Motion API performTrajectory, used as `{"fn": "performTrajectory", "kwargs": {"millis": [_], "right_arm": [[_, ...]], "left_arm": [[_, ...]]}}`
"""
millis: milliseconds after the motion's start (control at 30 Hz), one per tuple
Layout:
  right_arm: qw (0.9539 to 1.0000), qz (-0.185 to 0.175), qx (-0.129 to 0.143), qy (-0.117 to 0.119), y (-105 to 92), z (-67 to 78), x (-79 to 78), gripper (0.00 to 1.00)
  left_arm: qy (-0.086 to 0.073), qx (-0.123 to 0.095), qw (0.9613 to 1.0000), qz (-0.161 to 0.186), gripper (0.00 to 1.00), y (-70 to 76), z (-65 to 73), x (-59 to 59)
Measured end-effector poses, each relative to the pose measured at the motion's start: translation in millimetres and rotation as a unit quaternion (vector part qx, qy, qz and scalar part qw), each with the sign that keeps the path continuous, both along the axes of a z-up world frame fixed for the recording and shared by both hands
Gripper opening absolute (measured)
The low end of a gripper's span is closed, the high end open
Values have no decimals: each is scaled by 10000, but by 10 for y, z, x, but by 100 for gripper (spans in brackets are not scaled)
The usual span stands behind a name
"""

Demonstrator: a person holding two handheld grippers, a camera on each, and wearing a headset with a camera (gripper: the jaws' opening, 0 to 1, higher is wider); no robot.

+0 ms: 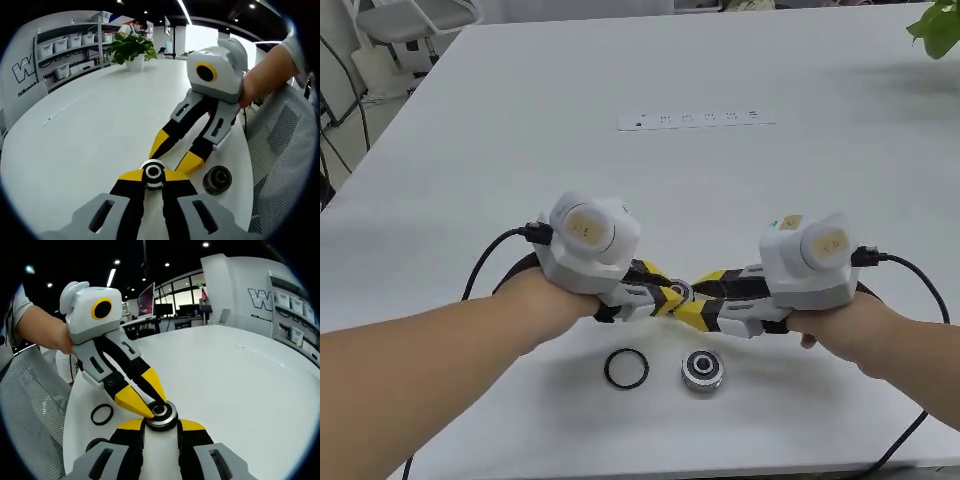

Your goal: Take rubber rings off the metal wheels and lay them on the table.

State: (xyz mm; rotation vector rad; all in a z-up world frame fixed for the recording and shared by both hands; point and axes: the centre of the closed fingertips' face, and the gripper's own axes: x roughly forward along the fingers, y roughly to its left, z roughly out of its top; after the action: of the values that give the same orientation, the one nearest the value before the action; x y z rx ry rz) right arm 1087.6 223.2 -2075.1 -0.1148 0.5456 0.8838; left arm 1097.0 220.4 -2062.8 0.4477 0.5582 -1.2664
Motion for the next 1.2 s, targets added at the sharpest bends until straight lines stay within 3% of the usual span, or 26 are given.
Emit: {"fn": "performTrajectory", "kwargs": {"millis": [267, 1200], "right_arm": [[10000, 29, -68, -57, -23, 5, -23, 19], [9998, 27, -169, -103, -57, -9, -47, 14]], "left_arm": [[-84, 25, 10000, -19, 7, 1, 6, -11], [-76, 5, 10000, 29, 7, 5, 8, -23]]}}
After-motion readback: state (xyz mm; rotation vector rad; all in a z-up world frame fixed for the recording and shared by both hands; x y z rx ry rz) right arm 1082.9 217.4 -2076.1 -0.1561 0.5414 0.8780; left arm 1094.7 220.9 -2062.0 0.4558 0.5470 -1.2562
